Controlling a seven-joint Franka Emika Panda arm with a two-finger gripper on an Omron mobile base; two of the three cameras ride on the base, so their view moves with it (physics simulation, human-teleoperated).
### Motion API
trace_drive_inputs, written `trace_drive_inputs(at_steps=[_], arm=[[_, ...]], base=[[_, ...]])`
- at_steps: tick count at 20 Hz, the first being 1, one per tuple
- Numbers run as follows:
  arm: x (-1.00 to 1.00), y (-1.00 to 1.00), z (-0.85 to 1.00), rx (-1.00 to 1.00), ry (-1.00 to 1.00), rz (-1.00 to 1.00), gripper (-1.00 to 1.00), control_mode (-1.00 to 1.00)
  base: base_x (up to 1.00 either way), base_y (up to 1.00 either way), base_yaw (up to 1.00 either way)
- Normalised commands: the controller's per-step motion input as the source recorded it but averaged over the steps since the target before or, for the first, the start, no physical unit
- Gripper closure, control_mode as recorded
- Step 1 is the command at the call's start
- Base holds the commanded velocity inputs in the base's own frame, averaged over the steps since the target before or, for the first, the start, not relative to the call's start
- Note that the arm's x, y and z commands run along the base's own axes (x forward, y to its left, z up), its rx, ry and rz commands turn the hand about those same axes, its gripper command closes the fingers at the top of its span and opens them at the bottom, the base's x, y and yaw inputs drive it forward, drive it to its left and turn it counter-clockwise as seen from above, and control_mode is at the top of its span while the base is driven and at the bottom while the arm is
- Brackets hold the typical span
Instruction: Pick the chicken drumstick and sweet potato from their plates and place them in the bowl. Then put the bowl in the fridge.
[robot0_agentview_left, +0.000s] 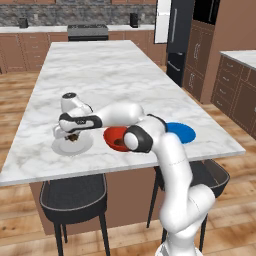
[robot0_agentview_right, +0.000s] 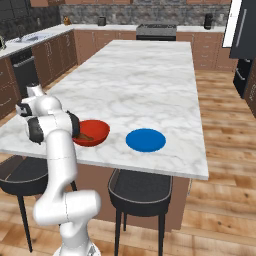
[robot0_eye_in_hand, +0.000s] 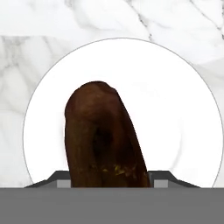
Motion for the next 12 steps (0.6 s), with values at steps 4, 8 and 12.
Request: trace_drive_inputs(at_steps=[4,8,12], arm=[[-0.28,-0.55,0.41,0.0,0.0,0.02,1.0,-1.0],[-0.22,-0.67,0.3,0.0,0.0,0.01,1.0,-1.0],[-0.08,-0.76,0.11,0.0,0.01,0.0,1.0,-1.0]], base=[[0.0,0.0,0.0],[0.0,0.0,0.0],[0.0,0.0,0.0]])
